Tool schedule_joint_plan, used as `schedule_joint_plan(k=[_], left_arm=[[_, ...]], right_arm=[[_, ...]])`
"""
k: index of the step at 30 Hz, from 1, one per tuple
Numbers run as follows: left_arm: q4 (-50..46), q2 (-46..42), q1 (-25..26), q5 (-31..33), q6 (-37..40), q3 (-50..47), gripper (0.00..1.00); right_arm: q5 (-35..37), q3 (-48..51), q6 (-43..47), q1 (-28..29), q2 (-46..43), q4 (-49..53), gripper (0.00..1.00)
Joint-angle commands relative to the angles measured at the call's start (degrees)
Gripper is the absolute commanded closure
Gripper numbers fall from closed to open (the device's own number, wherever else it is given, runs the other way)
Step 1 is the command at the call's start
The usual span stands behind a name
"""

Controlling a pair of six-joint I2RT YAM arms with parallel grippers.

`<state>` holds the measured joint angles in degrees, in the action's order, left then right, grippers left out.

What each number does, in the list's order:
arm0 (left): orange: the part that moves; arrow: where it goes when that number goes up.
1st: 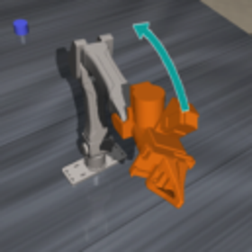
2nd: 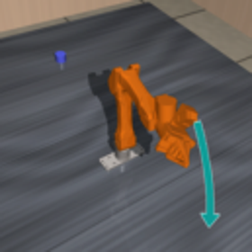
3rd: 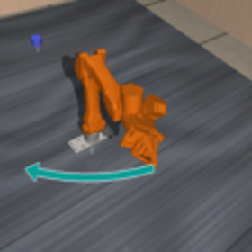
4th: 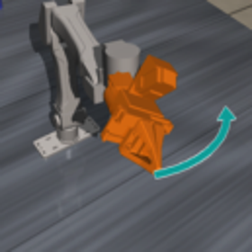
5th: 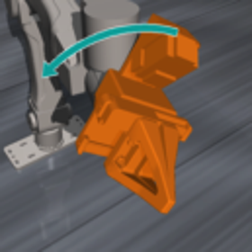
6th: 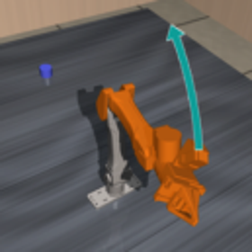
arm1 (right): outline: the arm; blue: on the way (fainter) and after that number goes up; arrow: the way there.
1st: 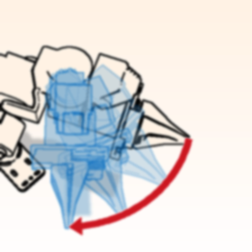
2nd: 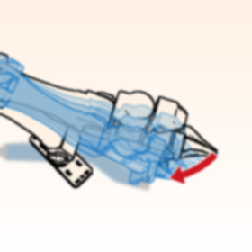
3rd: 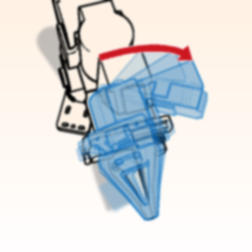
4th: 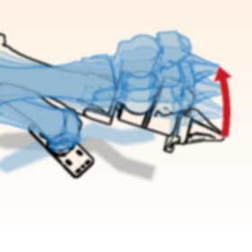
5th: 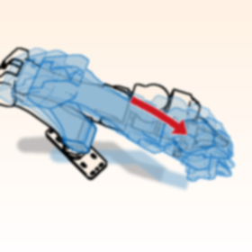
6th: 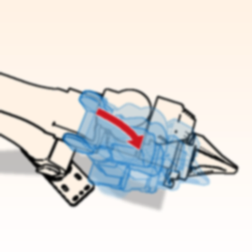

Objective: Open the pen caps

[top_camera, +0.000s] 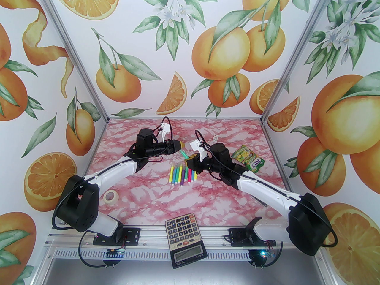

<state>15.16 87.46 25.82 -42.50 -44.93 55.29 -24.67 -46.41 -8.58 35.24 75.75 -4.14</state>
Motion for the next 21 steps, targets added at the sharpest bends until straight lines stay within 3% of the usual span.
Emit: schedule_joint_plan(k=[1,9,15,21], left_arm=[[1.67,-0.26,0.20,-0.13,-0.12,1.58,0.82],[2.29,-0.45,0.19,0.22,-1.20,1.75,1.00],[0.88,-1.28,-0.39,2.32,-1.04,1.78,1.00],[0.65,-3.31,-4.27,3.72,-2.66,0.64,1.00]], right_arm=[[-0.26,-1.49,-0.41,0.37,0.28,-3.15,1.00],[1.08,-0.02,-0.39,0.43,-0.62,-3.39,1.00],[0.76,1.60,0.78,0.42,-1.78,-1.48,1.00],[0.55,4.71,3.01,0.42,-3.99,1.62,1.00]])
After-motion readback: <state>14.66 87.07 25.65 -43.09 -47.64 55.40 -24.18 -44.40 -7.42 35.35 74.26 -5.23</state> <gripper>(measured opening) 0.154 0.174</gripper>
